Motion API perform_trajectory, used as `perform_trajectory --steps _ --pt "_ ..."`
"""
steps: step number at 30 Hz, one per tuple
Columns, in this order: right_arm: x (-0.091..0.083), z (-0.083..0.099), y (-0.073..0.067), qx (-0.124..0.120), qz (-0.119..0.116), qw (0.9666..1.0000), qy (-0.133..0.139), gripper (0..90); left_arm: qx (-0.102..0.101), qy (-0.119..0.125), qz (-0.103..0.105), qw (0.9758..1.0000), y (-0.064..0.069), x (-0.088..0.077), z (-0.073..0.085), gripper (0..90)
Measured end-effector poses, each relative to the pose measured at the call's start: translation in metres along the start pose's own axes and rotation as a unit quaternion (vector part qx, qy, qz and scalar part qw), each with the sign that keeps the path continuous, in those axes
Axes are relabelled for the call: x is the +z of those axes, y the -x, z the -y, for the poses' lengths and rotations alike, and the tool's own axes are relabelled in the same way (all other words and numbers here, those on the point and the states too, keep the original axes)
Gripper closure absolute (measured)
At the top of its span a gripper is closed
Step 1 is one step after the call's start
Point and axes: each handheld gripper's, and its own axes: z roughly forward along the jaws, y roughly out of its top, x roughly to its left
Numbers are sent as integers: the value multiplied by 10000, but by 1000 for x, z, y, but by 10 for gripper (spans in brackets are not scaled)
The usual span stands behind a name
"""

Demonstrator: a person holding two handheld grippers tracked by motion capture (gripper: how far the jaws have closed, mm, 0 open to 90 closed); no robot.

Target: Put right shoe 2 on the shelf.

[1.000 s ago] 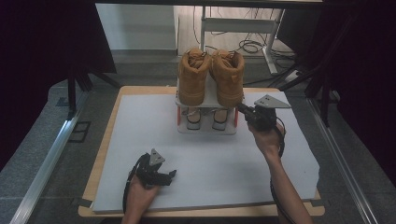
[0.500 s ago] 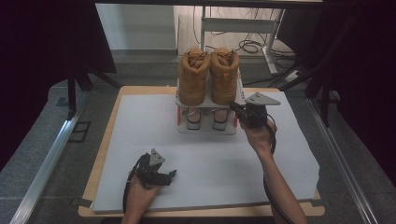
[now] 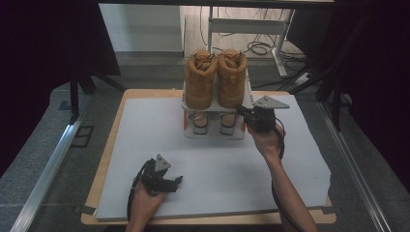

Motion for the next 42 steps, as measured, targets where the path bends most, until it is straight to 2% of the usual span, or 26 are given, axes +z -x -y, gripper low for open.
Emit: perform_trajectory --steps 8,20,23,29,35,37,42 --pt "-5 5 3 16 57 10000 -36 801 -13 12 5 10000 0 0 0 135" --pt "-17 15 10 5 145 9998 -151 480 -9 12 1 10000 0 0 0 135" --pt "-21 17 12 46 136 9998 -115 437 -15 8 -4 10000 0 0 0 135" --pt "-32 22 15 71 315 9994 -137 350 7 3 2 10000 0 0 0 135" --pt "-42 25 19 147 272 9994 -136 248 5 4 2 10000 0 0 0 134" --pt "-44 27 20 159 269 9994 -166 182 -3 6 2 10000 0 0 0 135" --pt "-49 33 19 21 302 9989 -356 132 -24 8 5 10000 0 0 0 135"
